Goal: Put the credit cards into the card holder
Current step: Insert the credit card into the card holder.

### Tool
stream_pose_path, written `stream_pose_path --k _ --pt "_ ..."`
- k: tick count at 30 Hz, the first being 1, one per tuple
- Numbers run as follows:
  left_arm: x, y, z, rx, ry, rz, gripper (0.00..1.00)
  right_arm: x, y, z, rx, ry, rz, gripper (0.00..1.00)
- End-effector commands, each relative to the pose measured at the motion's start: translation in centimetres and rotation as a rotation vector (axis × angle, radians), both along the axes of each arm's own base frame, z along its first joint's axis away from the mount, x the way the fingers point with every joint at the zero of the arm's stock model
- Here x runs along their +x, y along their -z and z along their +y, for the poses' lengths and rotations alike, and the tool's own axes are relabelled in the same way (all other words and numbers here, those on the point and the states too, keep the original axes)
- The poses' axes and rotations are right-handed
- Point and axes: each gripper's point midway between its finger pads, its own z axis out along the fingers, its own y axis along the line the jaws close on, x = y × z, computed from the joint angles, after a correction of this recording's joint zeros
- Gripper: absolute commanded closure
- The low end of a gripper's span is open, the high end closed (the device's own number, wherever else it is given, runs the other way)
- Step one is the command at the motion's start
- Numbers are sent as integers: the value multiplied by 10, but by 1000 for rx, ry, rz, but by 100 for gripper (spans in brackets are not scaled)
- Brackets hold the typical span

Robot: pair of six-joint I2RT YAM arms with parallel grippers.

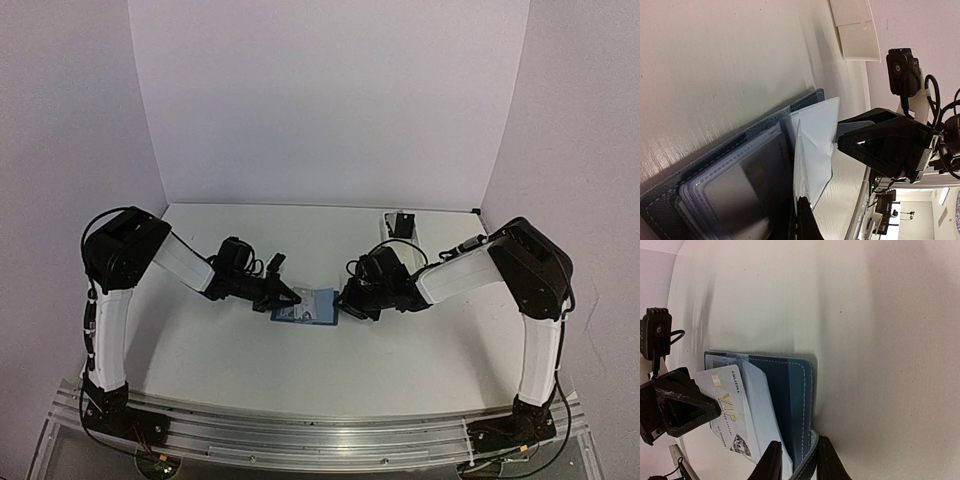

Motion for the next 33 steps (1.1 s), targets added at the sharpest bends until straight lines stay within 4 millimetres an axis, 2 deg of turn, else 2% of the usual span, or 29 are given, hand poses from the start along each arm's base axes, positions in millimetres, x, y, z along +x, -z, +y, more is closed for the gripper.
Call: stream_pose_path --k 1,5,9,15,22,28,33 --pt "-8 18 -1 24 -3 115 100 -24 39 -13 -87 -30 123 78" --pt "-12 32 10 120 -32 198 100 -26 42 -14 -91 -31 128 78" --pt "-12 24 3 95 1 221 100 -24 42 -13 -93 -35 122 78" --pt "-20 29 6 104 30 320 100 -23 40 -14 -99 -35 108 78" --pt "-18 39 -8 65 67 349 100 -23 42 -9 -93 -63 109 78" --pt "-7 25 -30 21 108 271 100 -20 44 -1 -67 -76 110 78" --pt "-9 32 -37 30 123 283 100 -18 44 5 -50 -92 101 78"
